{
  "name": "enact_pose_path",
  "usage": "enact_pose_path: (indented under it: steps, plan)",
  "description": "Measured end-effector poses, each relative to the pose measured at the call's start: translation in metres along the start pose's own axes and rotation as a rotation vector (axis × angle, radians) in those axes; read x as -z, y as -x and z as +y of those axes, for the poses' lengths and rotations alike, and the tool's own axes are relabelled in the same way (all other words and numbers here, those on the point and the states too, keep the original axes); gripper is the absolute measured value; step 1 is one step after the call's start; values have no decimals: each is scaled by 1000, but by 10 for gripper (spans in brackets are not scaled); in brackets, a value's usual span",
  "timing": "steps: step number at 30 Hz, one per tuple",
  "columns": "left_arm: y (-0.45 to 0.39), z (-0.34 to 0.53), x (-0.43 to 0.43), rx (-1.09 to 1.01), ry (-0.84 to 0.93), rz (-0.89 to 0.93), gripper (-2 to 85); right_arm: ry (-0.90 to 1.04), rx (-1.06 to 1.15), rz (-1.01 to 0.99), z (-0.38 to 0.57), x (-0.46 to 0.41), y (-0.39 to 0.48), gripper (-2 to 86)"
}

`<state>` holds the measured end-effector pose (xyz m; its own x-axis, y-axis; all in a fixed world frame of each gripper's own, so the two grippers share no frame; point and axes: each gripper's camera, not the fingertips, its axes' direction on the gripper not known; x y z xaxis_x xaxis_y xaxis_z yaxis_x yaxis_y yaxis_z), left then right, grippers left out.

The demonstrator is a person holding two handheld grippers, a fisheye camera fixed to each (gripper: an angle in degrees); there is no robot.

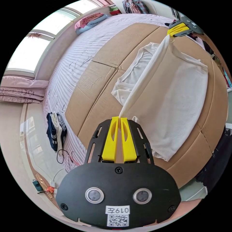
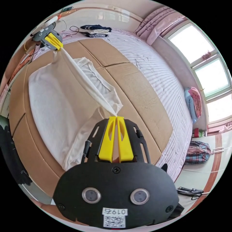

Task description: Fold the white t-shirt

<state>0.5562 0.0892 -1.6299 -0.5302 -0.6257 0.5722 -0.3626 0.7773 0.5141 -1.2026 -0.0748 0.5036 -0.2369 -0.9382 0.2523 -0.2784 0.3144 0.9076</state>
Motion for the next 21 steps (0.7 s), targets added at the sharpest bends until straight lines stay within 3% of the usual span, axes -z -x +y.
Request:
enact_pose_path:
  steps: [11,21]
  plan:
    - [106,-75,-51,14,66,209,6,71,-101,-185,-65,19,-138,-9]
    - [194,-94,-54,87,0,330,8,-12,-173,-296,-83,71,-228,-7]
